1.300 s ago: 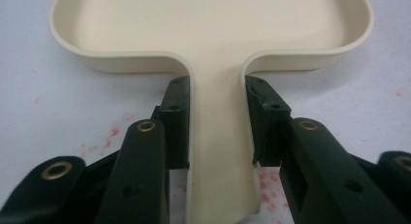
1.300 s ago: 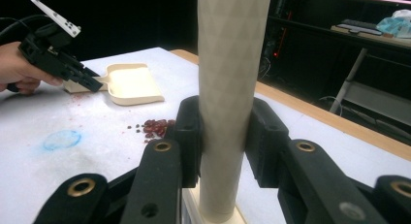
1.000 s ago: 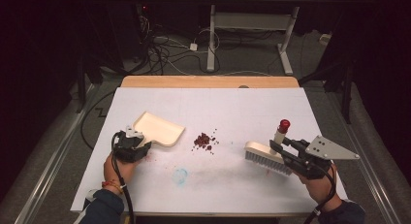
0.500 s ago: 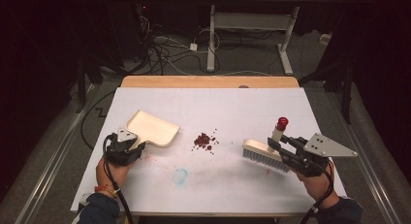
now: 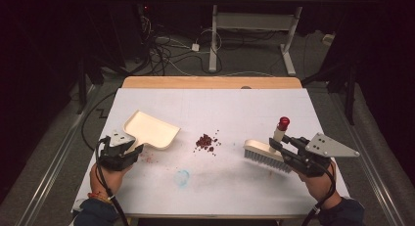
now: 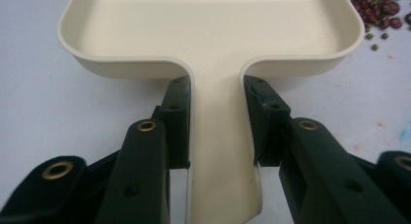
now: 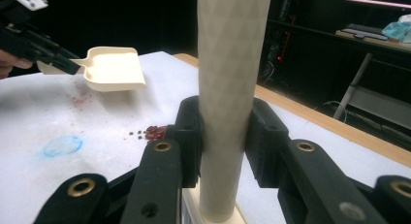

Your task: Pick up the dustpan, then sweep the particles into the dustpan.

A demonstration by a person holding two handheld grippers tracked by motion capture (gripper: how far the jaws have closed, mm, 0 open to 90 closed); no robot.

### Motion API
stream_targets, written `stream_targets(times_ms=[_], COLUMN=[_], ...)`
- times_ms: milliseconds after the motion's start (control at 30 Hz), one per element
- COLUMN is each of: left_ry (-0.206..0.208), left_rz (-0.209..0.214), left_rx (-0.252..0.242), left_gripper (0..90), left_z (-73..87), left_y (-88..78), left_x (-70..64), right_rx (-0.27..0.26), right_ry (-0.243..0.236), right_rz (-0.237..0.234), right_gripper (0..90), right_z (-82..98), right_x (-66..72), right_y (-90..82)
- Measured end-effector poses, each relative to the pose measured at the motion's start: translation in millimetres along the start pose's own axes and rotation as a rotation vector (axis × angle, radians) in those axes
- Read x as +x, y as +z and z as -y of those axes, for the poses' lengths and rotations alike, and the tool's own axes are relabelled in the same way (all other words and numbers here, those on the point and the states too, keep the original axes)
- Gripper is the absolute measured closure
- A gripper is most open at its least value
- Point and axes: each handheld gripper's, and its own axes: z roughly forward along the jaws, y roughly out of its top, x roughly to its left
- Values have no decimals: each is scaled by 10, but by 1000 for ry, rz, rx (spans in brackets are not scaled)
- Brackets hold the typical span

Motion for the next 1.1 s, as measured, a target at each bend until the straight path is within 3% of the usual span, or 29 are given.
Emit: stream_targets(times_ms=[233,300,600,733,1100], left_ry=[26,58,96,119,146], left_rz=[47,53,99,130,208], left_rx=[3,33,78,101,153], left_gripper=[637,637,637,636,635], left_z=[30,76,225,274,332], left_y=[-89,-106,-164,-180,-191], left_x=[-43,-90,-206,-270,-354], right_rx=[-11,-13,-5,-4,-10], right_ry=[20,24,19,14,14], right_rz=[5,9,-3,13,39], right_gripper=[702,702,702,702,702], right_z=[-17,-16,-15,-32,-94], right_x=[-23,-32,-20,-32,-103], right_y=[-8,-7,16,36,190])
